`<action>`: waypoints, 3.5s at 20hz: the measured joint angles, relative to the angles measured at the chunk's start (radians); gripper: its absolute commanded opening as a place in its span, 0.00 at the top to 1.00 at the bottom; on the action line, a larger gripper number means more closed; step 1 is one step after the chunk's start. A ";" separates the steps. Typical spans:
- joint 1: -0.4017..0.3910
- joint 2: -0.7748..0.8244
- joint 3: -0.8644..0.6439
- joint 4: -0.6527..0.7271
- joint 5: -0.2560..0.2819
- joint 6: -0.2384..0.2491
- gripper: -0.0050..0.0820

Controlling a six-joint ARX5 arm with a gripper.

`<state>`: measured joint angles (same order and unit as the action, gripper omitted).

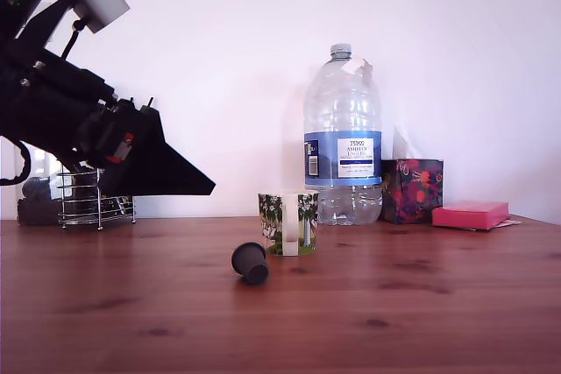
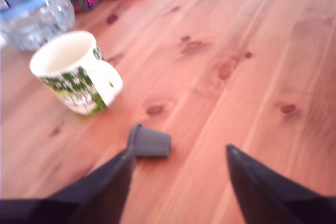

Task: Pick up the coffee capsules from the table one by one and drop them inside the nearest coffee cup

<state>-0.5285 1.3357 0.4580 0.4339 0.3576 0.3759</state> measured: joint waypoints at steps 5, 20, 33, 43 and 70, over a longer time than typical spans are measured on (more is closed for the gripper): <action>0.008 0.000 0.000 0.008 0.000 0.006 0.16; 0.021 0.343 0.283 -0.003 0.072 0.009 0.16; 0.035 0.587 0.464 -0.186 0.079 0.009 0.16; 0.040 0.613 0.472 -0.187 0.077 0.011 0.34; 0.074 0.415 0.526 -0.098 0.011 -0.034 0.70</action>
<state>-0.4549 1.7512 0.9836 0.3355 0.3687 0.3424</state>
